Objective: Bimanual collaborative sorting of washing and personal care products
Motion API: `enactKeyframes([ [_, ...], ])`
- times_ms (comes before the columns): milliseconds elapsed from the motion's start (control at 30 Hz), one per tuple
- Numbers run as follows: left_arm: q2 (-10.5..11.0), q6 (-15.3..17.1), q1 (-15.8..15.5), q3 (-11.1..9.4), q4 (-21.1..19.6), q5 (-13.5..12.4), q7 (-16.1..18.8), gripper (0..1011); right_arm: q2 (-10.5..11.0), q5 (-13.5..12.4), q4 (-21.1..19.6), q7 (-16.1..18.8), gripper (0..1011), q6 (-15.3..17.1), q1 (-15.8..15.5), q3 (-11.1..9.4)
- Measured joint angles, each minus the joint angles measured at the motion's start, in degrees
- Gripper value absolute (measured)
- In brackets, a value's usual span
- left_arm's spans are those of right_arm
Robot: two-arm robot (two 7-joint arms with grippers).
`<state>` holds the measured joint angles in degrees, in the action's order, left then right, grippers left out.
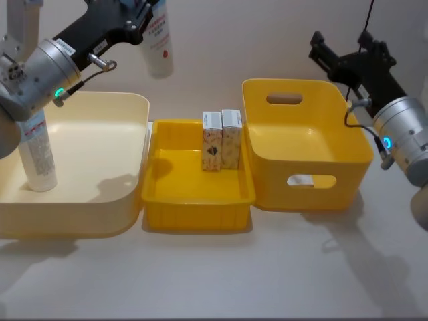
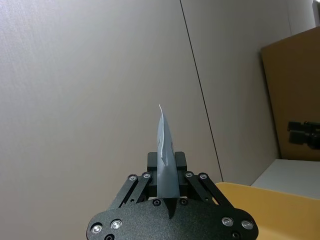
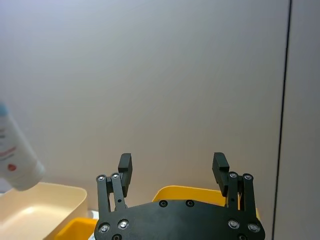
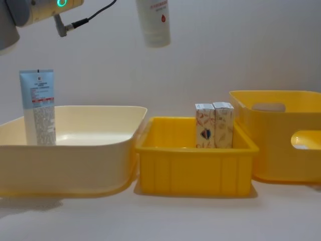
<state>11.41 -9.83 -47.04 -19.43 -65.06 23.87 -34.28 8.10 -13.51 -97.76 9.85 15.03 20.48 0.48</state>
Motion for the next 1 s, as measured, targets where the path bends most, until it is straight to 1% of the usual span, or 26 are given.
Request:
enactKeyframes([
  [133,0.0,0.4,0.0,-0.2,0.0,0.9,-0.6,203,0.9,-0.3,-0.4,1.6,1001,-0.2,-0.9,1.2],
  [167,0.0,0.5,0.0,-0.2,0.0,1.0,-0.7,203,0.9,-0.3,-0.4,1.6,1001,-0.2,-0.9,1.2],
  [267,-0.1,0.6,0.0,-0.3,0.1,1.6,-1.2,203,1.8,-0.5,-0.6,3.5,1001,-0.5,-1.7,2.2],
  [367,-0.2,0.8,0.0,-0.3,0.3,2.2,-1.6,202,2.4,-0.7,-0.6,4.7,1001,-0.6,-2.1,2.9],
  [433,-0.2,0.9,0.0,-0.4,0.4,2.6,-1.9,201,3.4,-0.9,-0.7,6.4,1001,-0.9,-2.6,4.1],
  [467,-0.2,0.9,0.1,-0.4,0.4,2.8,-1.9,203,3.4,-0.9,-0.7,6.4,1001,-0.9,-2.6,4.1],
  [533,-0.1,1.0,0.3,-0.4,0.4,3.1,-2.0,202,4.1,-0.9,-0.7,7.6,1001,-1.0,-2.9,4.8],
  [733,0.6,1.9,1.6,-0.2,-0.9,4.1,-2.1,203,5.9,-1.1,-0.4,11.2,1001,-1.4,-3.6,7.1],
  [767,0.6,1.9,1.6,-0.2,-0.9,4.1,-2.1,203,5.9,-1.1,-0.4,11.2,1001,-1.4,-3.6,7.1],
  [833,0.9,2.3,2.0,-0.1,-1.4,4.4,-2.0,203,6.7,-1.2,-0.2,12.5,1001,-1.6,-3.7,8.1],
  [1000,1.6,3.2,2.9,-0.1,-2.8,5.1,-1.8,203,7.0,-1.3,0.0,13.1,1001,-2.5,-3.8,8.9],
])
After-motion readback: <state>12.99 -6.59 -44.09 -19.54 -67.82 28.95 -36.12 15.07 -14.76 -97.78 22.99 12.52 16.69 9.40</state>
